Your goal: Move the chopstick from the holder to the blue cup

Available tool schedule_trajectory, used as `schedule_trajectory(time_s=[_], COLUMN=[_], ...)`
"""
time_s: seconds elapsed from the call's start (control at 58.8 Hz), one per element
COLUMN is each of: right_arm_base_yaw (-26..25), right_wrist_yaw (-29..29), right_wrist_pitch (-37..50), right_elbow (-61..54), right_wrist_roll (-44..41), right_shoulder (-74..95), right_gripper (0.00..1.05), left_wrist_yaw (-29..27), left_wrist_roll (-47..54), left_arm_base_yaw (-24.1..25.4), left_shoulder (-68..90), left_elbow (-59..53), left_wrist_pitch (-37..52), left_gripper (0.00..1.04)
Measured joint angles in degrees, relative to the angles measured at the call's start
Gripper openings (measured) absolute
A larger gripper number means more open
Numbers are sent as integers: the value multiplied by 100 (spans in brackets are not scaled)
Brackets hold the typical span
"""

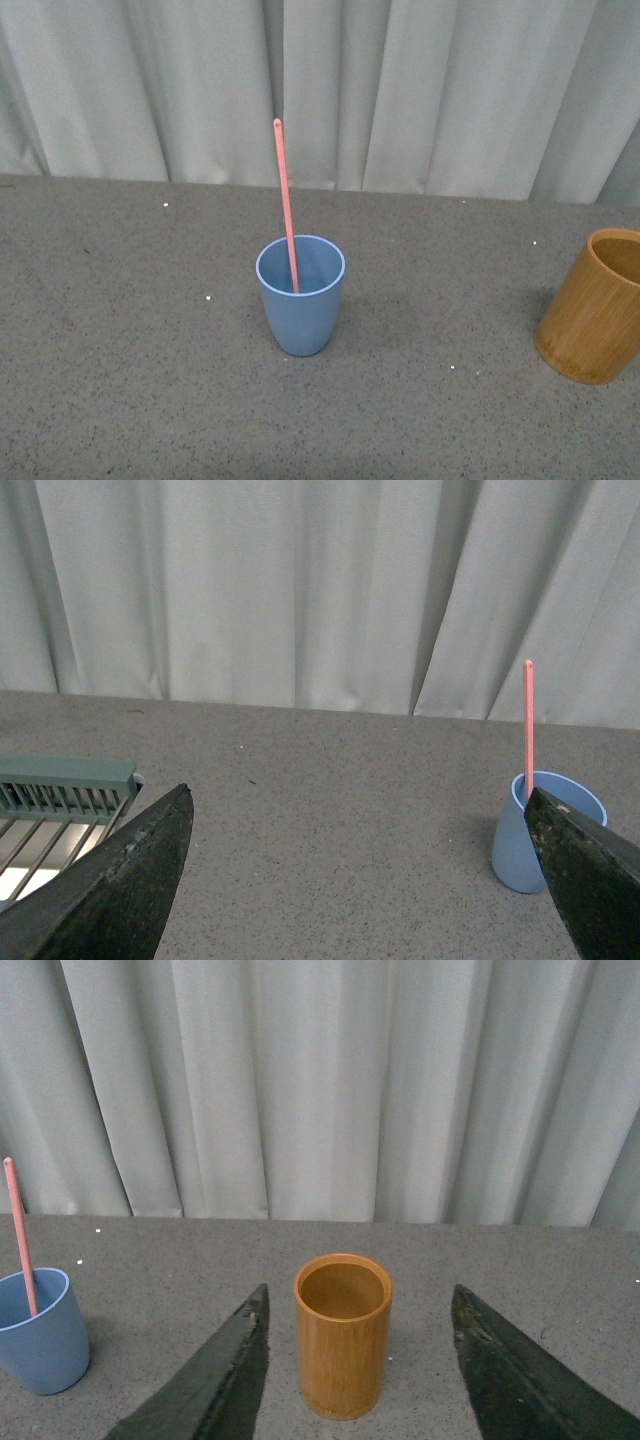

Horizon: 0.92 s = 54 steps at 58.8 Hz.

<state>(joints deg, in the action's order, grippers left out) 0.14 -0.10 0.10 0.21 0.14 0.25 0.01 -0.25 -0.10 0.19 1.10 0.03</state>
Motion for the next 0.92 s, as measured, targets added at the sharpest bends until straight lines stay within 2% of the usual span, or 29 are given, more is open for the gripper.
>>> schedule_trajectory(time_s=[0.187, 0.272, 0.918], right_arm_base_yaw=[0, 0, 0], right_wrist_yaw=[0, 0, 0], right_wrist_pitch=[0, 0, 0], right_elbow=[0, 0, 0], right_wrist_roll=[4, 2, 2], right_shoulder=[0, 0, 0], right_gripper=[97, 94, 95], left_wrist_yaw=[0, 0, 0], left_wrist_roll=[-2, 0, 0], left_arm_base_yaw=[0, 0, 0], left_shoulder=[0, 0, 0], left_elbow=[0, 0, 0], left_wrist_pitch=[0, 0, 0], left_gripper=[98, 98, 98])
